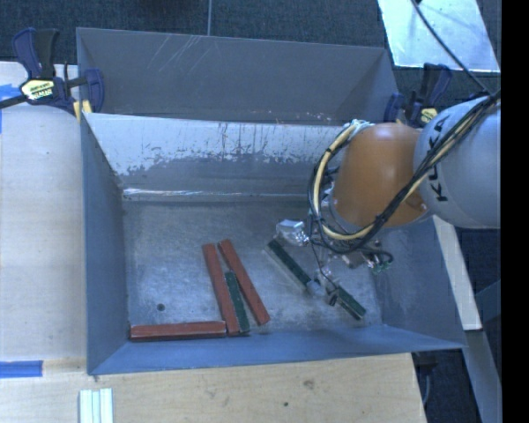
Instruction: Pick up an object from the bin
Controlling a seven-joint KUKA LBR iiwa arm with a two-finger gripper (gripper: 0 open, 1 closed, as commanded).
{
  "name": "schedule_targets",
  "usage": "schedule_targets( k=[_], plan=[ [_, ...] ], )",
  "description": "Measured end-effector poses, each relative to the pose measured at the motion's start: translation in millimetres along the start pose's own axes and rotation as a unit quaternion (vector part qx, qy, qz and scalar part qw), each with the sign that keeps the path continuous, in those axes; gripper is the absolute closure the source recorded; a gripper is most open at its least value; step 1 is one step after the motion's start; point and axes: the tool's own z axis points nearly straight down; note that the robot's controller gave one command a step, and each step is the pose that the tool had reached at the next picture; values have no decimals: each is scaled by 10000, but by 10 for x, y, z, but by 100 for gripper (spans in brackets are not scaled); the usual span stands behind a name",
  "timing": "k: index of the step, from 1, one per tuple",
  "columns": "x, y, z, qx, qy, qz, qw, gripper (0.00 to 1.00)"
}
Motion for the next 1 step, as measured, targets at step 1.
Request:
schedule_targets(
  k=[1],
  plan=[
    [37, 150, 0, -4, 9, 263, 9997, 0]
  ],
)
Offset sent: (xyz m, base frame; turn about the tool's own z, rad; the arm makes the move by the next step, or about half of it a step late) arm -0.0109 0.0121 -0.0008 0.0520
